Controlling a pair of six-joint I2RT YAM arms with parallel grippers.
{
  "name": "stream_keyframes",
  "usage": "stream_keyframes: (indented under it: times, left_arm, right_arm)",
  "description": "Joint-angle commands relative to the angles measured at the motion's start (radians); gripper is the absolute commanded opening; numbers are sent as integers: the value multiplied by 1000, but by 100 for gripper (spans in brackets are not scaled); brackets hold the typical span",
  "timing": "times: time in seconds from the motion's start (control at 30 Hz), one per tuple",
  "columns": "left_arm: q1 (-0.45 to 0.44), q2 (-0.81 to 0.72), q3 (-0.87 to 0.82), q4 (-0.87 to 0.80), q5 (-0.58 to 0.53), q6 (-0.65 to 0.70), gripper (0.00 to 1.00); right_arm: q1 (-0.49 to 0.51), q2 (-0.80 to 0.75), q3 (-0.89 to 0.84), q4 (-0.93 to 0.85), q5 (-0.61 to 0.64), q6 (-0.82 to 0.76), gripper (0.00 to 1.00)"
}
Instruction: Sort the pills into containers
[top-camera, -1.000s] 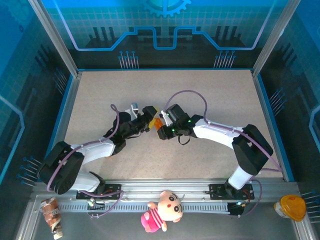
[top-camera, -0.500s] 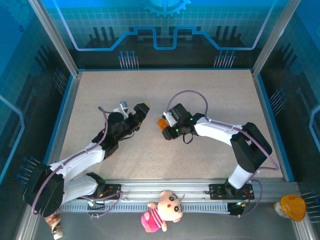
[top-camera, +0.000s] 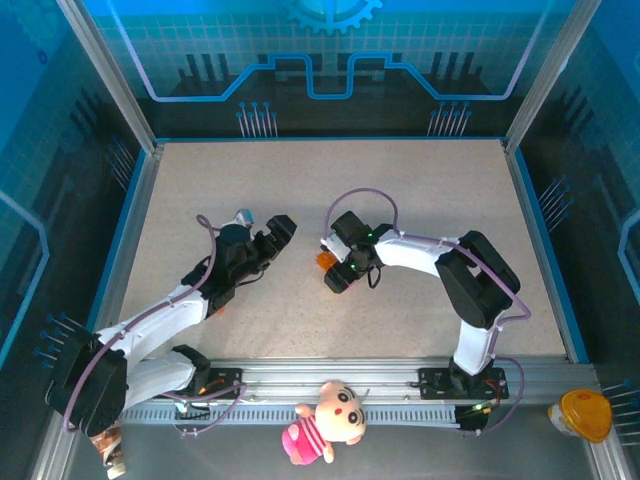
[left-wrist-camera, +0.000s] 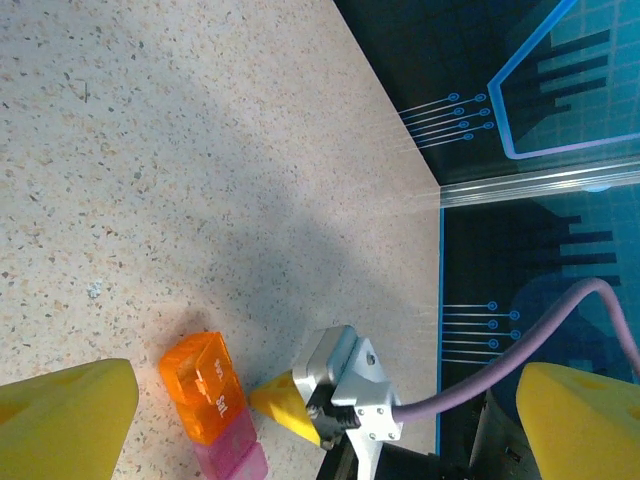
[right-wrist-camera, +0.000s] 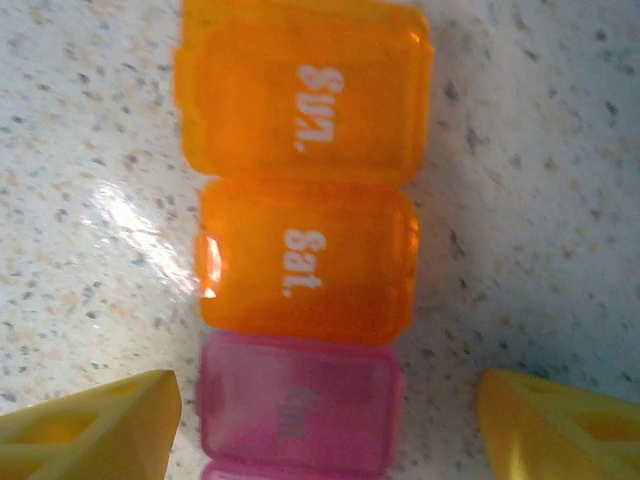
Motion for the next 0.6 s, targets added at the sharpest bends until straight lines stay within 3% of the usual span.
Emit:
stream_keyframes:
  times: [0.0,0.3,0.57]
  left_arm:
    - [7,-9,42,-25,-3,43,98]
    - [7,19,91,-69,20,106,99]
    - [6,34,160,-191,41,221,99]
  right_arm:
    - [3,-17,-22,-75,77,36,82]
    - [-67,-7,31,-190,252,167,81]
    - [-138,-103,48,-213,179,206,81]
